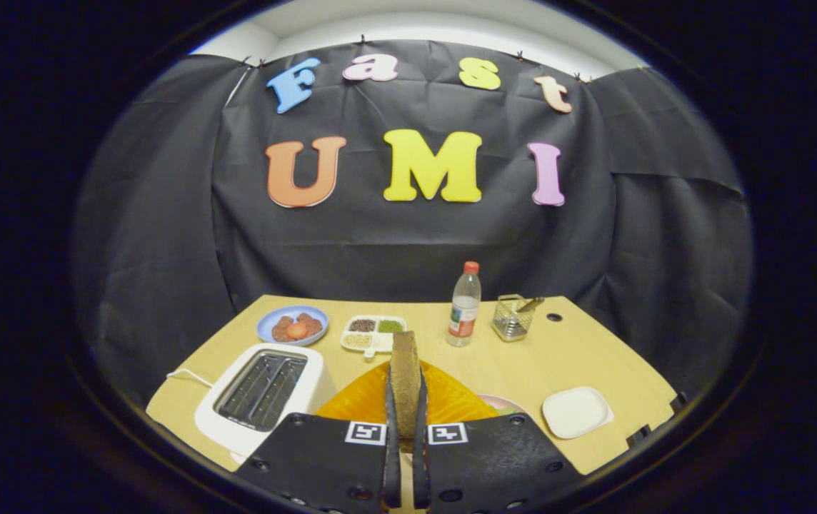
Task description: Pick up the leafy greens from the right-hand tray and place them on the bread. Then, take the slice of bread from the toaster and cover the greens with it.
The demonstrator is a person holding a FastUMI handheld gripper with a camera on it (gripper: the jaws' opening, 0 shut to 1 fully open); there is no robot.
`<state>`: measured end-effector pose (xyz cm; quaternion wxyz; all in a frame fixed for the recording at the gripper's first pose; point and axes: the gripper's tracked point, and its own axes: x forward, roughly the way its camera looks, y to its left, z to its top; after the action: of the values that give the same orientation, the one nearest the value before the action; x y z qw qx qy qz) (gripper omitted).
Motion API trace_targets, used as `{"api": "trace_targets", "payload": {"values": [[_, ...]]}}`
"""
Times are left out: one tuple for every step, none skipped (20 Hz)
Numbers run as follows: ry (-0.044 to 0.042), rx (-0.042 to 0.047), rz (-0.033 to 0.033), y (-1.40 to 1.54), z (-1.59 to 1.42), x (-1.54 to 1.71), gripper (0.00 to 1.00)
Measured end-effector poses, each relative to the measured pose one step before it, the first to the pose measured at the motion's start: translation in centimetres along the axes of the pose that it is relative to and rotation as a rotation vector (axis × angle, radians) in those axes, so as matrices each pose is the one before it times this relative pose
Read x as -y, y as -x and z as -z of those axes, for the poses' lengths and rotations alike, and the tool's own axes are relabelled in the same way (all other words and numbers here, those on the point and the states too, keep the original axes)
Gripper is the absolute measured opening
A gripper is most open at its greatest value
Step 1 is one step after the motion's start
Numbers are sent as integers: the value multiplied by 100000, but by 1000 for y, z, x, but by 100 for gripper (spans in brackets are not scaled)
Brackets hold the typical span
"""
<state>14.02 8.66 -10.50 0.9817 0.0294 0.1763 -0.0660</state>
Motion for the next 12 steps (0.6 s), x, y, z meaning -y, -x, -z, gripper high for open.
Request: {"api": "trace_targets", "payload": {"values": [[-899,-531,-287,-457,677,340,7],[-1083,-605,-783,-451,719,259,7],[-725,-654,-670,-429,631,203,7],[-684,-713,-505,-520,652,302,7],[-1093,-1071,-1444,-454,559,177,7],[-1406,-750,-1112,-588,529,120,7],[-1531,-1157,-1490,-536,466,365,7],[-1623,-1080,-905,-470,473,495,7],[-2034,-1022,-1551,-454,370,443,7],[-1689,-1549,-820,-396,502,631,7],[-1234,-1588,-238,-281,404,730,7],[-716,-1820,163,-204,469,870,7]]}}
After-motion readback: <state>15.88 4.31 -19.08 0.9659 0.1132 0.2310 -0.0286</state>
